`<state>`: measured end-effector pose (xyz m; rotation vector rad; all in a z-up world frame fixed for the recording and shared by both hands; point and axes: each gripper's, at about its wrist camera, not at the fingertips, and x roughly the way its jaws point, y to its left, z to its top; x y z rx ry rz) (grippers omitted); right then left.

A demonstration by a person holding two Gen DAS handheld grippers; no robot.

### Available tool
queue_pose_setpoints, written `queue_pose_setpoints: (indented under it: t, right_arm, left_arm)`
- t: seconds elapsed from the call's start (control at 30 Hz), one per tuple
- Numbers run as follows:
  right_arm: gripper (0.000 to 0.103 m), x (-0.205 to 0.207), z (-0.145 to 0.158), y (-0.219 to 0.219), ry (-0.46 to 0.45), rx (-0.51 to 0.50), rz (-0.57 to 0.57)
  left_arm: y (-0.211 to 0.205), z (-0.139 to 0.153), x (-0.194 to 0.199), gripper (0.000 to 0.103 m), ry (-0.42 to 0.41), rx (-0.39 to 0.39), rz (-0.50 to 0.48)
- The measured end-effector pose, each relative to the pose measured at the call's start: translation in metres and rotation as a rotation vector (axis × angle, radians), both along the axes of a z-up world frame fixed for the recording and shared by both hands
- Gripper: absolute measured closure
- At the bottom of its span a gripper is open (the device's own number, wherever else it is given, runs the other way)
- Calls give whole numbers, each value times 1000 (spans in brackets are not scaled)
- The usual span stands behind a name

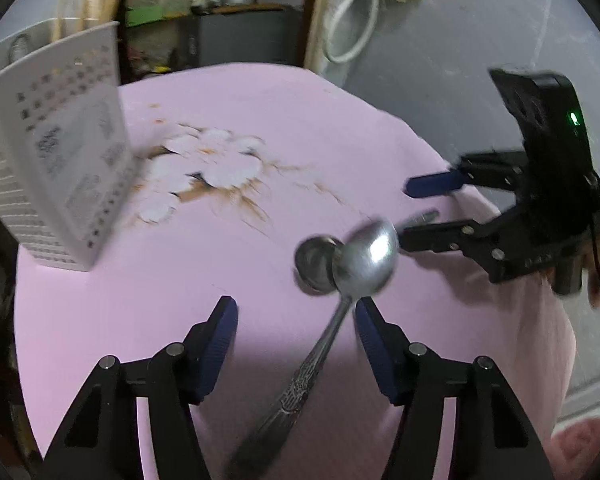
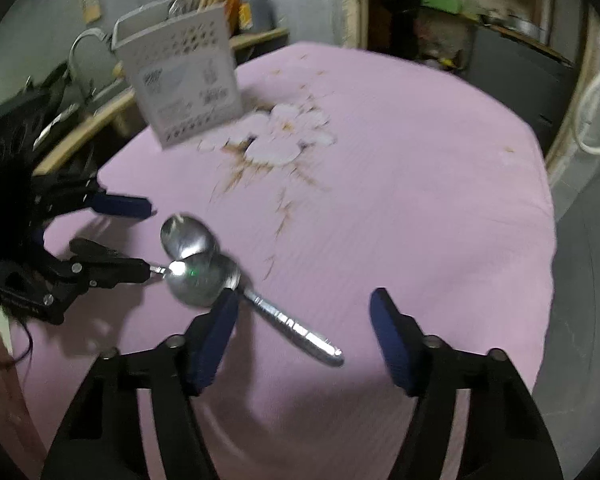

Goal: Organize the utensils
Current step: 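Grip a silver spoon with the left tool while the right tool grips the other spoon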

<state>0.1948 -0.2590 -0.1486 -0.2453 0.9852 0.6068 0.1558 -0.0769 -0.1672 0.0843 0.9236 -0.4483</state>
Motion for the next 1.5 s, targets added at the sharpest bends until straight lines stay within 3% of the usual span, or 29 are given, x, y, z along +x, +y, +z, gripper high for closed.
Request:
queue_pose_setpoints:
  t: [0.07,0.13,0.2,0.33,0.4,0.57,0.73,0.93,1.1,1.3,1.5]
  right_arm:
    - [48,-6,-1,5,7,-29,46]
    - [57,-10,0,7,12,-53,58]
    - [69,-11,2,6,31,-63,48]
    - [81,-15,4,9,59,-87,3]
    - [89,-18,5,11,77,-100,-26]
    - [97,-27,7,9,167,-78,-161]
    - [99,-39,3,5,276,36,-284]
    - [93,-45,-8,12,348,152,-338]
    - [77,-29,-5,8,344,188,-340]
    - [77,10,-8,-2,316,239,-328]
    - [77,40,-13,2,296,296,-228]
  left_arm:
    - [-5,-1,-4,46,-11,52,-39]
    - [-14,-1,-8,48,-28,130,-82]
    - [-17,0,-9,57,-17,139,-100]
    - [-27,4,-10,75,18,162,-116]
    - [-32,6,-12,89,33,175,-108]
    - [-25,9,-17,95,77,166,-2]
    - [-2,11,-19,95,133,144,150]
    - [24,10,-15,94,212,22,290]
    - [29,11,-12,92,242,-54,281]
    - [38,13,8,81,216,-143,263]
    - [43,11,38,76,159,-158,212]
